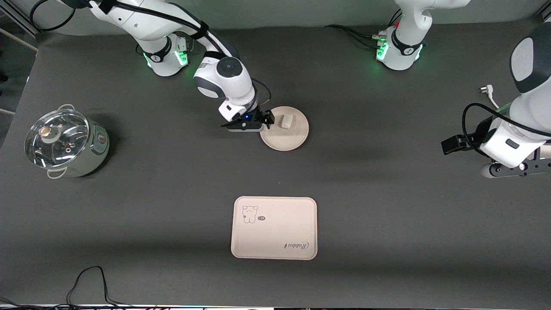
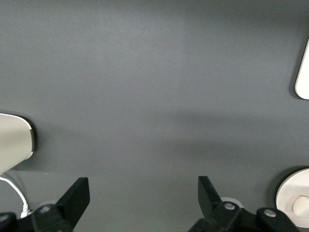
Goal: Place bun in plate and plate on tray
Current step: 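Grasp the plate rim with the right gripper, then lift and carry the plate with the right gripper onto the tray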
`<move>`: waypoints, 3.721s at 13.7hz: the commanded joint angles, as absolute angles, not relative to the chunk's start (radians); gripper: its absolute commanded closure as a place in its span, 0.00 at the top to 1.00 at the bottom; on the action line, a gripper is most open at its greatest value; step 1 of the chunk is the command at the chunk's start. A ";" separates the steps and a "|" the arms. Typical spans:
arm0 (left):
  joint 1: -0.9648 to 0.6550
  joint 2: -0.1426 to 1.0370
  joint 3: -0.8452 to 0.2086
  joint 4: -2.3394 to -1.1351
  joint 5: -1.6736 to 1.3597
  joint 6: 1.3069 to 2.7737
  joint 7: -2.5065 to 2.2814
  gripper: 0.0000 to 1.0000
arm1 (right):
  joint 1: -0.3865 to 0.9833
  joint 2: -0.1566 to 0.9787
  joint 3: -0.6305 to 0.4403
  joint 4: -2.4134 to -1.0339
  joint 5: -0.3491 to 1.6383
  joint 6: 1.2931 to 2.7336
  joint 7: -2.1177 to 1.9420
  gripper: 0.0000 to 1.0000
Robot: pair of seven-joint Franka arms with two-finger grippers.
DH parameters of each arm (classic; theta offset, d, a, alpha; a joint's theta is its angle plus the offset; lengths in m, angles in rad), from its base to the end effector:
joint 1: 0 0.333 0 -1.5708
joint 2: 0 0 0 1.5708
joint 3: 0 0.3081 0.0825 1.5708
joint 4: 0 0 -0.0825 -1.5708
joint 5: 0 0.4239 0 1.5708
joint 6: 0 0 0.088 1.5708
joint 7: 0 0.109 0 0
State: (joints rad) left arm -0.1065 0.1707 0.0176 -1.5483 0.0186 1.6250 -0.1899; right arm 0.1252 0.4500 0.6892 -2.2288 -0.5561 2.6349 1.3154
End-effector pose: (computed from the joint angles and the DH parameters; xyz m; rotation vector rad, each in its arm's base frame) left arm 0.6400 -0.0558 0.5249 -3.1003 -0.1536 0.1399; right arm 0.3713 0.4348 0.1798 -3.0434 0.1292 -0.0964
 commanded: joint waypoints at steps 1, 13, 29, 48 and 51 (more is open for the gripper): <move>-0.086 0.170 0.023 -1.539 0.024 1.661 -0.198 1.00 | 0.129 0.527 0.690 -2.181 -0.675 2.637 1.419 0.96; 0.055 0.055 -0.110 -1.644 0.044 1.681 -0.204 1.00 | 0.126 0.615 0.692 -2.148 -0.905 2.635 1.601 0.00; 0.017 0.064 -0.100 -1.614 0.044 1.600 -0.198 1.00 | 0.058 0.594 0.736 -1.895 -0.611 2.434 1.343 0.00; 0.031 0.074 -0.091 -1.609 0.046 1.542 -0.192 1.00 | 0.044 0.828 0.549 -1.453 -0.288 2.509 0.792 0.00; 0.031 0.074 -0.089 -1.614 0.044 1.539 -0.192 1.00 | 0.066 0.888 0.549 -1.419 -0.302 2.533 0.802 0.00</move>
State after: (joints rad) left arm 0.0318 0.0825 -0.0911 -1.6125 0.0365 1.5598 -0.1962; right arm 0.0379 0.8421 0.5531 -1.4868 -0.2972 2.5302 0.8154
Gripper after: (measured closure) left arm 0.000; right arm 0.956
